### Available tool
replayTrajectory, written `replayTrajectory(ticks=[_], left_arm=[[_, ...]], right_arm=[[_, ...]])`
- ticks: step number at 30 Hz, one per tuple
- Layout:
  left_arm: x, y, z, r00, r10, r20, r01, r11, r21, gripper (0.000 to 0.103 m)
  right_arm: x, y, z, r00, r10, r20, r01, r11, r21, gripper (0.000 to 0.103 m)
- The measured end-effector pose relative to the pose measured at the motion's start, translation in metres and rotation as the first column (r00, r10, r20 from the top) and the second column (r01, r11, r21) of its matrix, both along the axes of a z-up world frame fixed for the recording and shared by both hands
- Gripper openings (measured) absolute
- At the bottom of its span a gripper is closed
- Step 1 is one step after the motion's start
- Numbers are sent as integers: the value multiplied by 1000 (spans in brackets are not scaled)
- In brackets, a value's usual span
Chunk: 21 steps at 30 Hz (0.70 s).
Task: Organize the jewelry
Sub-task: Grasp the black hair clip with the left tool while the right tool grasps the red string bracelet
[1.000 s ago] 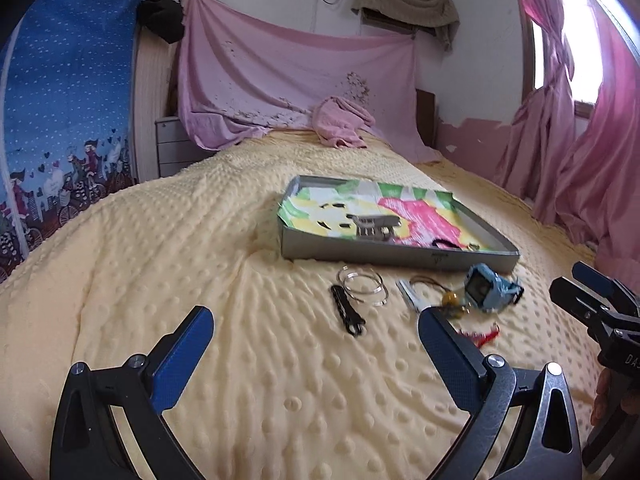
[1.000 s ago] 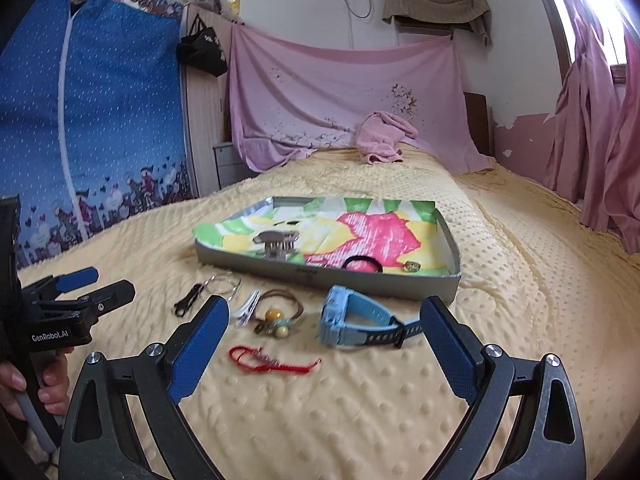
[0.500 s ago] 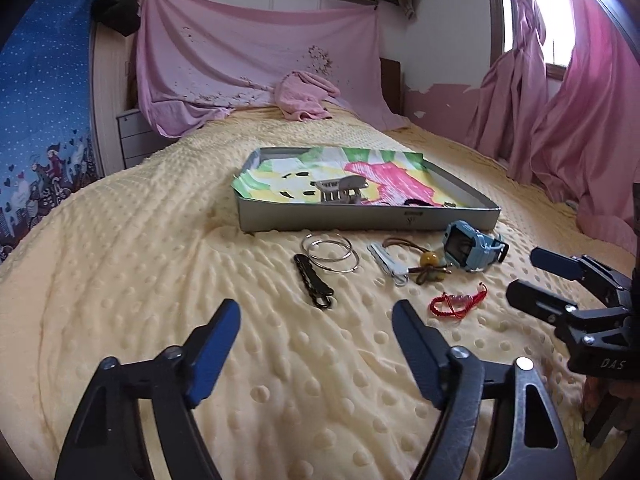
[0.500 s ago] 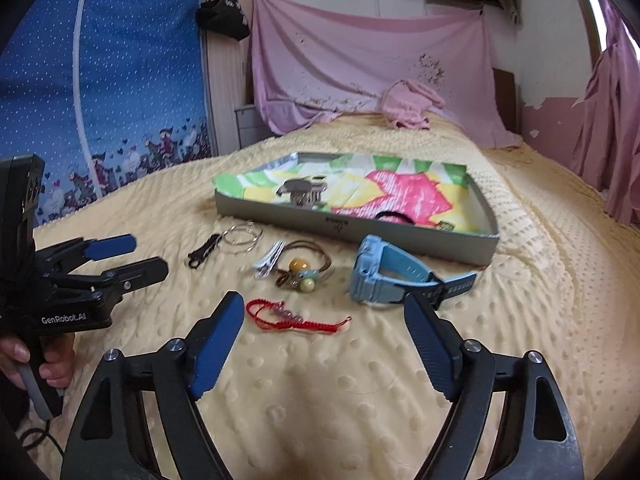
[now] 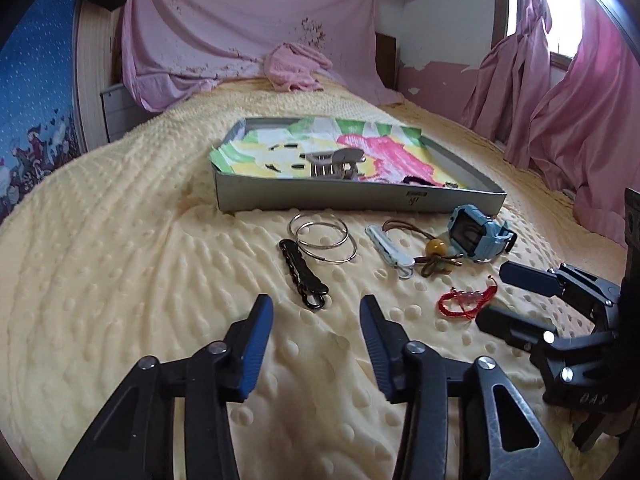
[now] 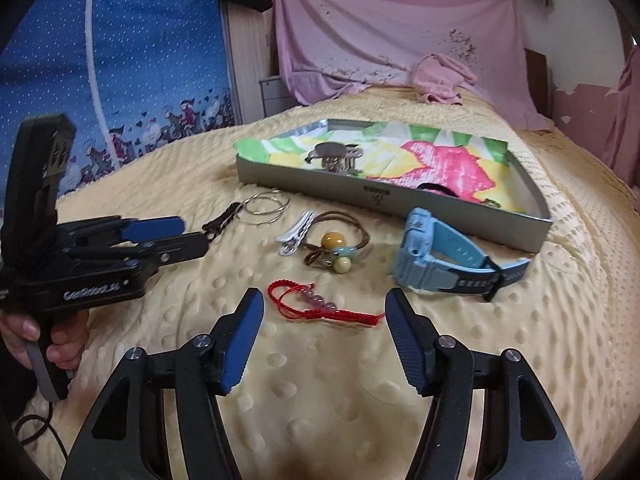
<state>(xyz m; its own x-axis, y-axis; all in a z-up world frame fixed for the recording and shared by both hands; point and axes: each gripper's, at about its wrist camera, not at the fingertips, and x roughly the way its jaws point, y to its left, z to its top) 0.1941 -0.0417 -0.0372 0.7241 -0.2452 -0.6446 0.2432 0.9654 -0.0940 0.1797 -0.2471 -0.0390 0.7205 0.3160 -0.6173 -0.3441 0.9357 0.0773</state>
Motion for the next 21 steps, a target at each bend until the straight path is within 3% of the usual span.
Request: replayTrajectory(ticks=[7, 9, 15, 21], left_arm=[[16, -7, -4, 999, -9, -30, 9, 1000, 13, 32], [18, -7, -7, 999, -11, -35, 11, 1000, 13, 25], [18, -3, -11, 999, 1, -34, -1, 1000, -19, 19], [12, -6, -14, 1000, 8, -13, -8, 1000, 1, 17]], right_arm=[[15, 6, -11, 998, 12, -55, -12, 1000, 2, 58], [17, 8, -12, 998, 23, -61, -23, 1000, 2, 58], [16, 11, -14, 997, 37, -62, -37, 999, 0, 55], [15, 8, -16, 998, 23, -64, -23, 1000, 4, 50]])
